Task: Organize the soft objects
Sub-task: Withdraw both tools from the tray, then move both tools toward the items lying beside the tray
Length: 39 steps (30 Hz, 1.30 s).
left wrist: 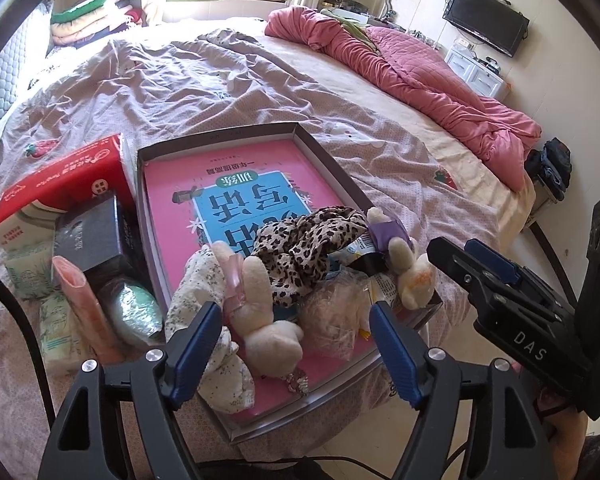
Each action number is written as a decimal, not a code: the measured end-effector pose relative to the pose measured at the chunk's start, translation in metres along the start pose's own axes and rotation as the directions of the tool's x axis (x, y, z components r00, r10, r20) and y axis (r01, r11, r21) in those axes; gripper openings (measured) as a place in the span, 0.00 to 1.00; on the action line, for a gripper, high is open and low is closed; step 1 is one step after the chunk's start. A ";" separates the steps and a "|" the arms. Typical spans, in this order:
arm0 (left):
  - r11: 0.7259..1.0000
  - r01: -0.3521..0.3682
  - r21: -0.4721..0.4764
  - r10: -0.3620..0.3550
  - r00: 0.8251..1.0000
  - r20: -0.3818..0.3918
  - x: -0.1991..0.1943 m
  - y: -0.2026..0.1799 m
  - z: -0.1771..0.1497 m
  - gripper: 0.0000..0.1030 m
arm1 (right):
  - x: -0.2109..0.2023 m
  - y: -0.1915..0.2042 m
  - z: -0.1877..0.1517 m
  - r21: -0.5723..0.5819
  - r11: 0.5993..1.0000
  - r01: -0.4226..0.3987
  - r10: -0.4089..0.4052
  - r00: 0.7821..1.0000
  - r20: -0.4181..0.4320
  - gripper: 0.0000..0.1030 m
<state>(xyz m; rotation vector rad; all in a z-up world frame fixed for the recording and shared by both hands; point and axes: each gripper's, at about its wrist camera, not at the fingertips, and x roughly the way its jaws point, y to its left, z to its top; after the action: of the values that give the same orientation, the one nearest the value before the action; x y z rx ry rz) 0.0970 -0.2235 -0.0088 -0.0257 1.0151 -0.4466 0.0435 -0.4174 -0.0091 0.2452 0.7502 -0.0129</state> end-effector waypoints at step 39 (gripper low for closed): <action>0.979 -0.125 -0.164 0.143 0.984 0.105 -0.092 0.088 -0.030 0.80 | -0.046 0.114 0.011 -0.274 0.957 -0.097 0.119 0.991 0.066 0.73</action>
<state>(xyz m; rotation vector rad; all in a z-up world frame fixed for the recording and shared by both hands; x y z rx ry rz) 0.0624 -0.1037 0.0301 -0.1222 0.9287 -0.2383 0.0288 -0.3125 0.0542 0.0242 0.6476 0.1815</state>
